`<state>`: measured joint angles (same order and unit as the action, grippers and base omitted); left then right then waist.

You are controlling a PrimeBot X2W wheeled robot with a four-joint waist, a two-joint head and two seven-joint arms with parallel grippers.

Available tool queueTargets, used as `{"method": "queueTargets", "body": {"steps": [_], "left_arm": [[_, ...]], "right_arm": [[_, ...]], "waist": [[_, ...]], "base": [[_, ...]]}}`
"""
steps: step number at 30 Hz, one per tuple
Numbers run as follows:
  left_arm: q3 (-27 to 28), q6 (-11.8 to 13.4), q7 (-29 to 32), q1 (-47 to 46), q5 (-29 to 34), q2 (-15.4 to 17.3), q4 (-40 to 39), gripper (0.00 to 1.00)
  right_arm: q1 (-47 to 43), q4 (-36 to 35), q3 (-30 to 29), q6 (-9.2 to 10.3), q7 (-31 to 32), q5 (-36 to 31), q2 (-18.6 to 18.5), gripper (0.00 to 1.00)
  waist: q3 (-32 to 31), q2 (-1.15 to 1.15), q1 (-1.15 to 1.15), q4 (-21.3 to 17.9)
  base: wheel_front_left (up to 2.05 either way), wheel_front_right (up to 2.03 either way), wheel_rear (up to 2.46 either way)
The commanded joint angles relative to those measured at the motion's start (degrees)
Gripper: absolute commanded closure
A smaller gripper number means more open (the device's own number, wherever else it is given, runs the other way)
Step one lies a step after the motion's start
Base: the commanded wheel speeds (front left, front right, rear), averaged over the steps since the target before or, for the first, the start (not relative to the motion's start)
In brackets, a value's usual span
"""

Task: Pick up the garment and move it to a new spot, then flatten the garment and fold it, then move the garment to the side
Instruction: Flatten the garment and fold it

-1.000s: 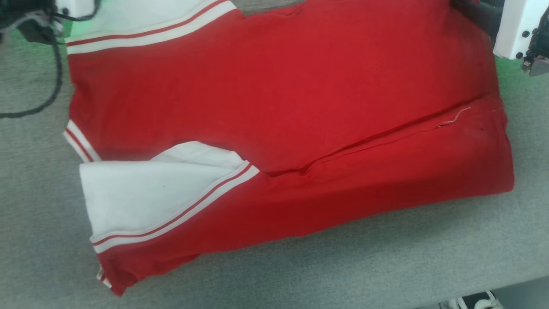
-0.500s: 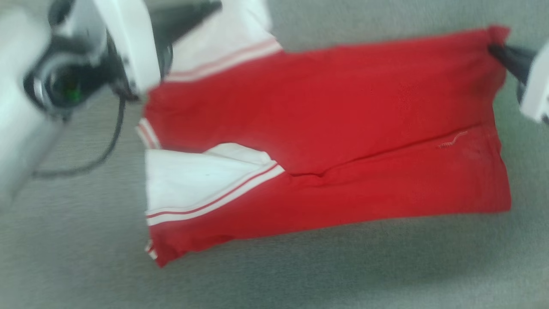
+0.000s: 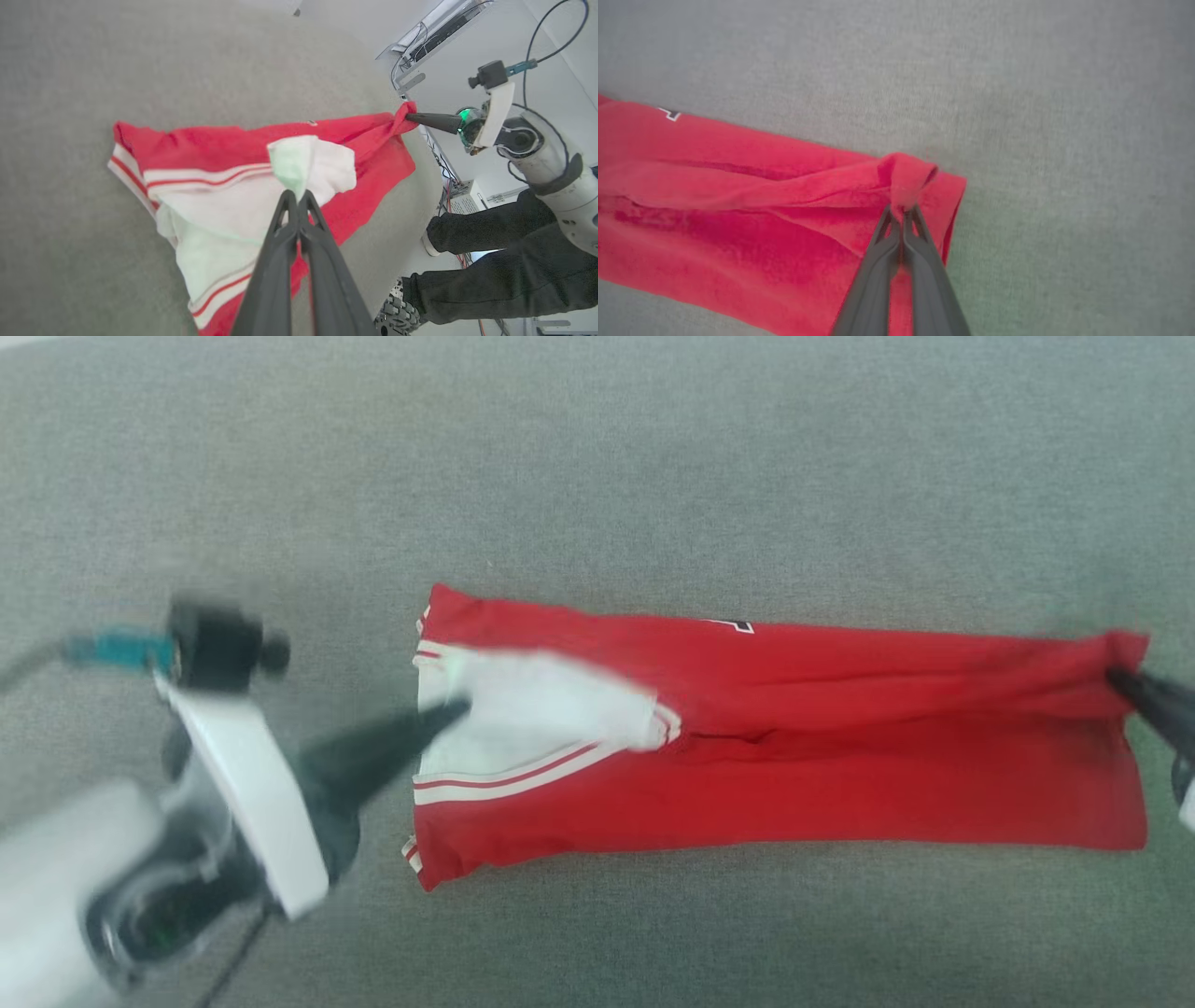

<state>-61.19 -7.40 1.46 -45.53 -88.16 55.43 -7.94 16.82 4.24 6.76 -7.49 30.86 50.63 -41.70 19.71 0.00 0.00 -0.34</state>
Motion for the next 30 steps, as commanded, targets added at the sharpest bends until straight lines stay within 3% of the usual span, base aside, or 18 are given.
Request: {"method": "queueTargets", "body": {"steps": [1,11,13,14,15,16,17,18,26,28,30], "left_arm": [[-0.50,-0.10,-0.78,1.38,0.36,0.18,-0.07,1.00],[-4.51,-0.10,-3.46,4.67,3.06,-4.22,9.90,1.00],[-5.06,-0.10,-4.42,4.65,4.20,-5.57,12.50,0.93],[-5.34,-0.10,-5.17,4.66,4.84,-6.12,13.59,0.71],[-5.54,-0.10,-6.12,4.81,5.17,-6.74,14.28,0.56],[-5.42,-0.10,-7.24,5.19,4.97,-7.23,14.74,0.20],[-5.26,-0.10,-8.42,5.75,4.46,-7.77,14.82,0.03],[-5.13,-0.10,-9.50,6.30,3.88,-8.09,14.70,0.00],[-1.40,-0.11,-16.20,11.98,2.42,-10.54,14.25,0.00],[1.22,-0.11,-16.62,14.27,3.08,-11.83,14.64,0.00],[7.19,-0.11,-16.72,17.12,4.76,-14.34,15.63,0.00]], "right_arm": [[-1.17,-0.45,-0.96,0.00,0.05,-0.14,0.70,1.00],[-2.21,0.61,-3.90,-0.01,0.45,-4.21,5.94,1.00],[-2.01,0.97,-3.31,-0.01,0.78,-4.52,6.56,1.00],[-1.80,1.12,-3.28,0.00,0.59,-4.59,6.83,0.65],[-1.65,1.09,-3.68,-0.01,0.18,-4.44,7.15,0.18],[-1.73,0.90,-4.00,-0.01,0.03,-4.06,7.30,0.00],[-2.11,0.67,-4.60,-0.01,-0.04,-3.41,7.36,0.00],[-2.63,0.33,-5.15,-0.01,0.16,-2.87,7.30,0.00],[-6.61,-1.13,-10.88,-0.01,4.25,1.94,6.50,0.00],[-7.46,-0.45,-12.09,-0.01,5.79,2.35,6.79,0.00],[-7.93,0.47,-13.46,-0.01,6.94,1.95,6.75,0.00]], "waist": [[0.41,0.00,0.00,-0.03],[4.46,0.00,0.00,-0.69],[4.63,0.00,0.00,-0.92],[4.64,0.00,0.00,-0.99],[4.56,0.00,0.00,-1.02],[4.39,0.00,0.00,-1.03],[4.05,0.00,0.00,-0.94],[3.72,0.00,0.00,-0.84],[0.55,0.00,0.00,1.29],[-0.18,0.00,0.00,2.44],[-0.76,0.00,0.00,3.78]], "base": [[0.00,0.00,0.00],[0.00,0.00,0.00],[0.00,0.00,0.00],[0.00,0.00,0.00],[0.00,0.00,0.00],[0.00,0.00,0.00],[0.00,0.00,0.00],[0.00,0.00,0.00],[0.00,0.00,0.00],[0.00,0.00,0.00],[0.00,0.00,0.00]]}}
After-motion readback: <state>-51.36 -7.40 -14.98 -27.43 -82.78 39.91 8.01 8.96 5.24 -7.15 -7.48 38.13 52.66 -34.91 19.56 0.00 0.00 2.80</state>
